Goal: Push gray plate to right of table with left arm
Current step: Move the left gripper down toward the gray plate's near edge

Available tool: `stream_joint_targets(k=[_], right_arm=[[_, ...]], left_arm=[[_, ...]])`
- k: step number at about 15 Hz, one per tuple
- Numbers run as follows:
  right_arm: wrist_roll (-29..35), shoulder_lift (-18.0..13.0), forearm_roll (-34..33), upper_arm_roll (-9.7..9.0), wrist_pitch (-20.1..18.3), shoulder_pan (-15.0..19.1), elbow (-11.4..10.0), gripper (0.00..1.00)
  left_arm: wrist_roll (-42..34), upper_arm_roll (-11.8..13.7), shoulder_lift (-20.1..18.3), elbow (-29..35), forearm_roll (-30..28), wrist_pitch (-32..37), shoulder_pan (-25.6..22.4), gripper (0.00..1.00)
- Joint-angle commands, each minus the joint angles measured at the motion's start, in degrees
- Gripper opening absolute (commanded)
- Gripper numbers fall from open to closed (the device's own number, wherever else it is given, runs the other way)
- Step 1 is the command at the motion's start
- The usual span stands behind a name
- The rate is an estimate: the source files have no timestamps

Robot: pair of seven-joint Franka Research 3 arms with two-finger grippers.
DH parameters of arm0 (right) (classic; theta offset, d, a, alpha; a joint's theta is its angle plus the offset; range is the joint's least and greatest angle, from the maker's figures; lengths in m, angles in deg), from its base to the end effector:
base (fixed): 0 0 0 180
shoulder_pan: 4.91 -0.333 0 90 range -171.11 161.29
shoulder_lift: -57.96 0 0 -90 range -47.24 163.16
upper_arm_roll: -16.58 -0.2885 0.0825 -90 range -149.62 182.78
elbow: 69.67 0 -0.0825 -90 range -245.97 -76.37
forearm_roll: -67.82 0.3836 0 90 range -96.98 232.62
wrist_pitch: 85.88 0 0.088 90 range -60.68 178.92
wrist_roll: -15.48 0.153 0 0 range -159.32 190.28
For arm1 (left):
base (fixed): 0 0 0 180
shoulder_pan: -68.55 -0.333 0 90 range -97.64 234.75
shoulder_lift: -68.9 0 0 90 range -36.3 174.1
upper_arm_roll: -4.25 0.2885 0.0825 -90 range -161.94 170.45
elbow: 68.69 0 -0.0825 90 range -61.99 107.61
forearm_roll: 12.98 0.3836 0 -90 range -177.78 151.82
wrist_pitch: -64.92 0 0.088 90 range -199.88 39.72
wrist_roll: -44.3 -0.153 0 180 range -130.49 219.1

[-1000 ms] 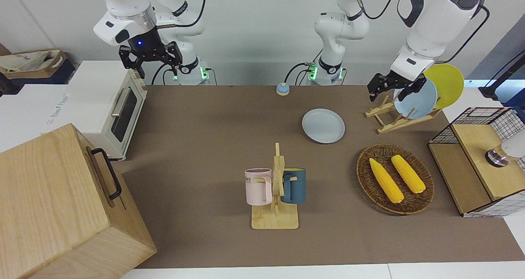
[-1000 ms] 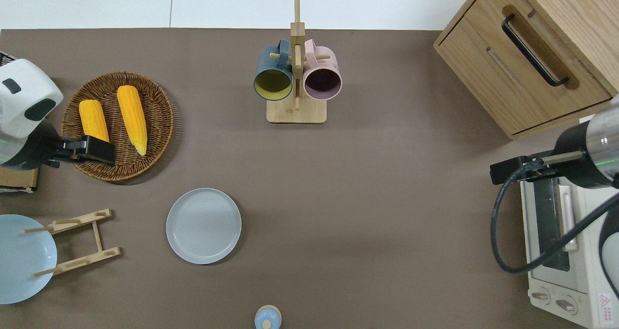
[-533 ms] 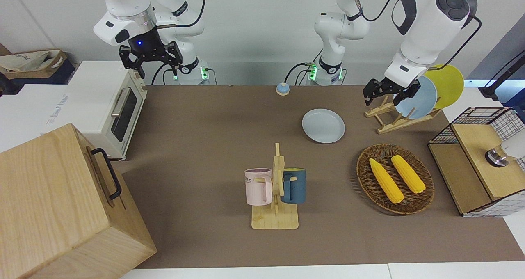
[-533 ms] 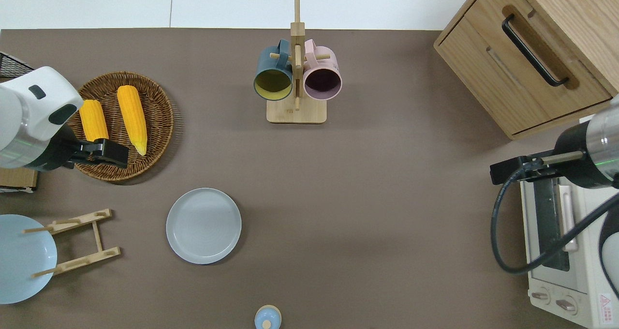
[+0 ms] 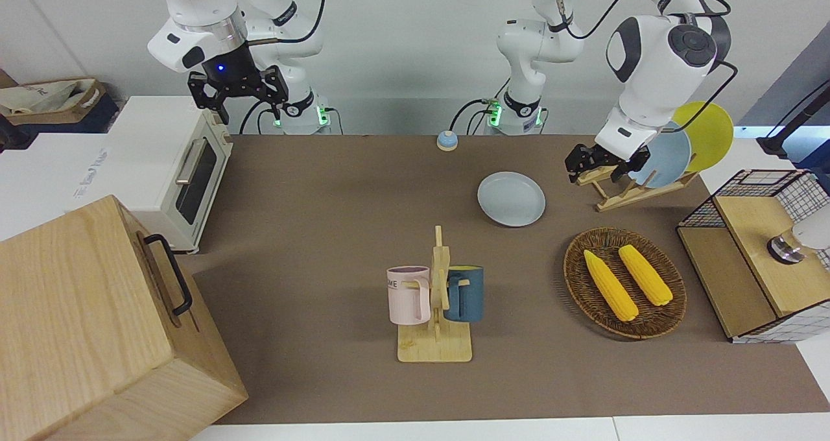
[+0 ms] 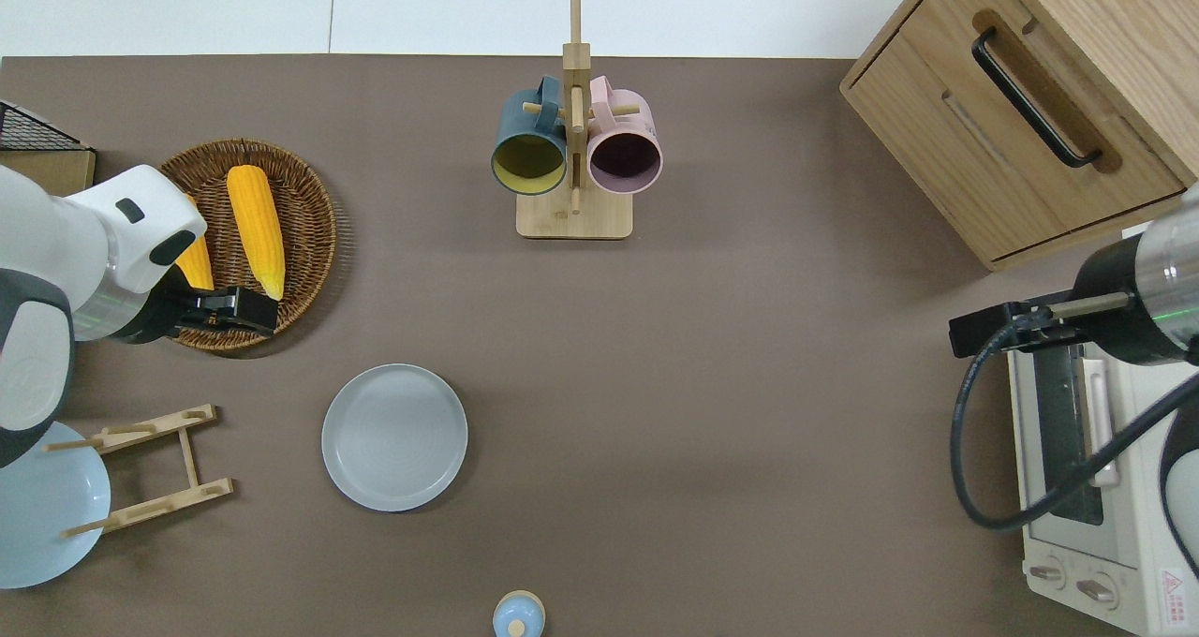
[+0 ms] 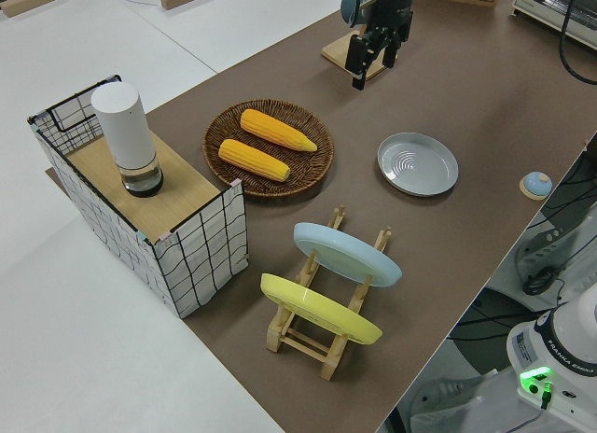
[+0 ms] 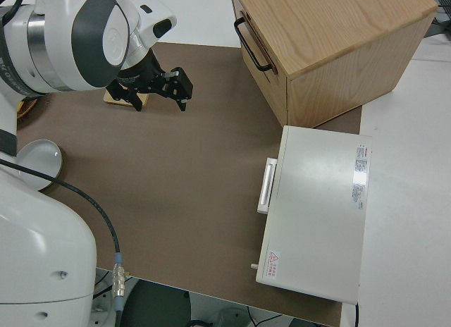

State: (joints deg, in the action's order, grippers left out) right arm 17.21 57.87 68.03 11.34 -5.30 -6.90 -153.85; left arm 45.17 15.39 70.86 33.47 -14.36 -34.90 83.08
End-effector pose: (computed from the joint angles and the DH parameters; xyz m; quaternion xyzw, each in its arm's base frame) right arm 0.5293 0.0678 0.5851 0.9984 0.0482 -0.0307 0.0007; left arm 0.5595 -0.0372 0.4461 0.9991 -0.0194 -0.0375 0.0071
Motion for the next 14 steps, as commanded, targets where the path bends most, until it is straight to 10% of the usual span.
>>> stream_joint_targets(k=[1, 14], right_arm=[[-0.1, -0.4, 0.6, -0.30, -0.7, 0.7, 0.1, 0.983], [-0.1, -0.4, 0.6, -0.30, -0.7, 0.7, 0.1, 0.983]], left_arm=[[-0.6, -0.2, -3.5, 5.8, 1.0, -3.4, 0.0, 0.99], [-0.2, -0.2, -9.7, 22.7, 3.0, -17.4, 0.1, 0.99]])
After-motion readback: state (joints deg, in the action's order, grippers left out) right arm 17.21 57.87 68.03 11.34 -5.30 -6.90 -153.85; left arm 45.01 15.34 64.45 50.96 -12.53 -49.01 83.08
